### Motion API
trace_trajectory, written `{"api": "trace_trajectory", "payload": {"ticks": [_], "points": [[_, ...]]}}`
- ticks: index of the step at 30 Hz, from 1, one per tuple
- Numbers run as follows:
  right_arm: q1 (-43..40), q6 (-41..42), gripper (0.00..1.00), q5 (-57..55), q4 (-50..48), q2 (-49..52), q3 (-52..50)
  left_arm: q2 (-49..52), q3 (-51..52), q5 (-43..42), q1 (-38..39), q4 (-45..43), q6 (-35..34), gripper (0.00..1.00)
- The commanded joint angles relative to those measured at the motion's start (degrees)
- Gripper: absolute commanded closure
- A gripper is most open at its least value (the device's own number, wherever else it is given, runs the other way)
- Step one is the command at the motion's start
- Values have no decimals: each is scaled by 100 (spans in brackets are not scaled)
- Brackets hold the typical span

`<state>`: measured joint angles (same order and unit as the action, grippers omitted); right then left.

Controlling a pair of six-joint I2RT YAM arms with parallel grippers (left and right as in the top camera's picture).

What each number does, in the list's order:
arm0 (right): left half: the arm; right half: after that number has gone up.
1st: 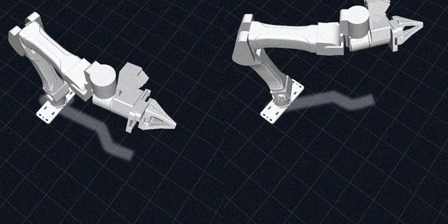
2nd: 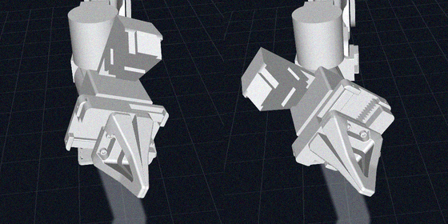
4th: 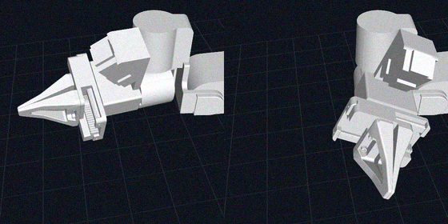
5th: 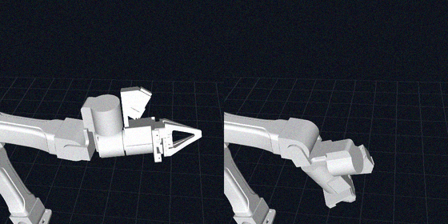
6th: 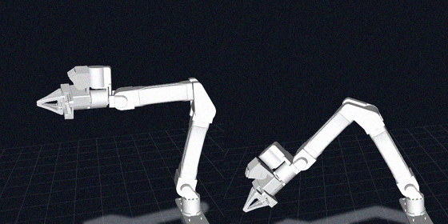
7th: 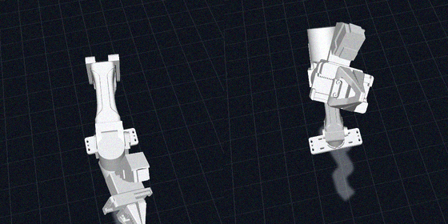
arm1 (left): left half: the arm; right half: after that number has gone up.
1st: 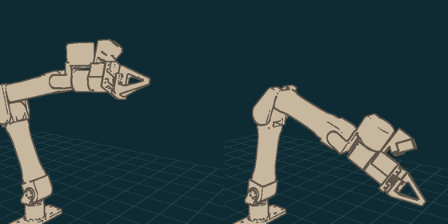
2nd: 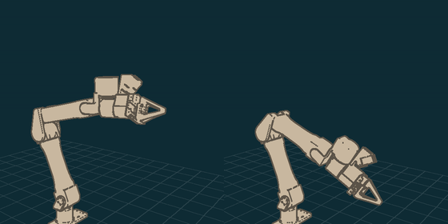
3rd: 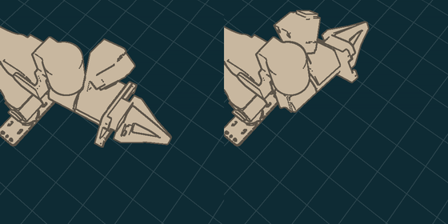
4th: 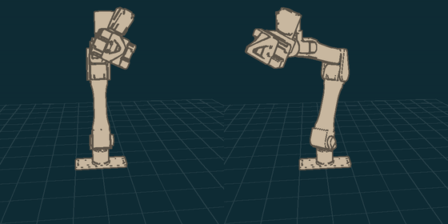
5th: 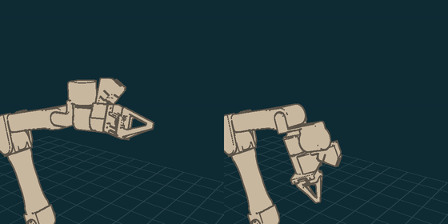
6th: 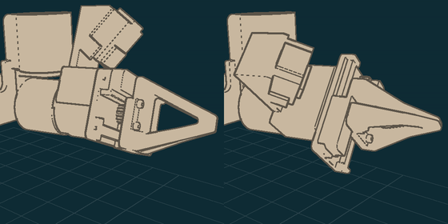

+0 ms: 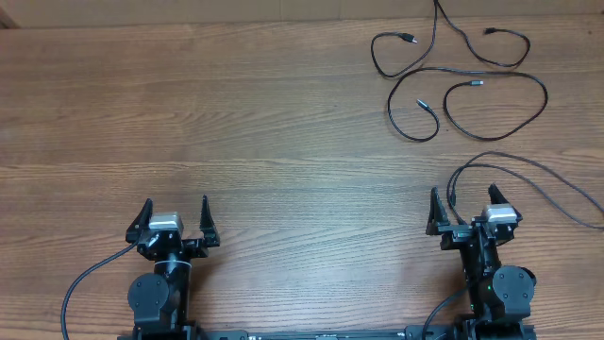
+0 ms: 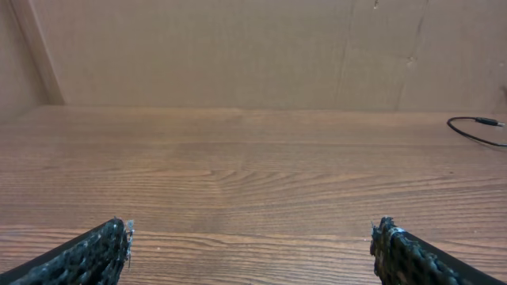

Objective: Untangle cables

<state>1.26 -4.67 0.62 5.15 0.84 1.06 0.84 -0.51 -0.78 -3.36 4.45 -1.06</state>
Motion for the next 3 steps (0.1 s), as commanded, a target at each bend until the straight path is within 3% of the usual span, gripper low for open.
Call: {"api": "trace_trajectory", "payload": {"ticks": [1, 3], "points": [[33, 33, 0, -55, -31, -68, -57, -59, 24, 74, 39, 2, 109, 0], [33, 33, 0, -57, -31, -68, -57, -59, 24, 74, 39, 2, 109, 1]]}}
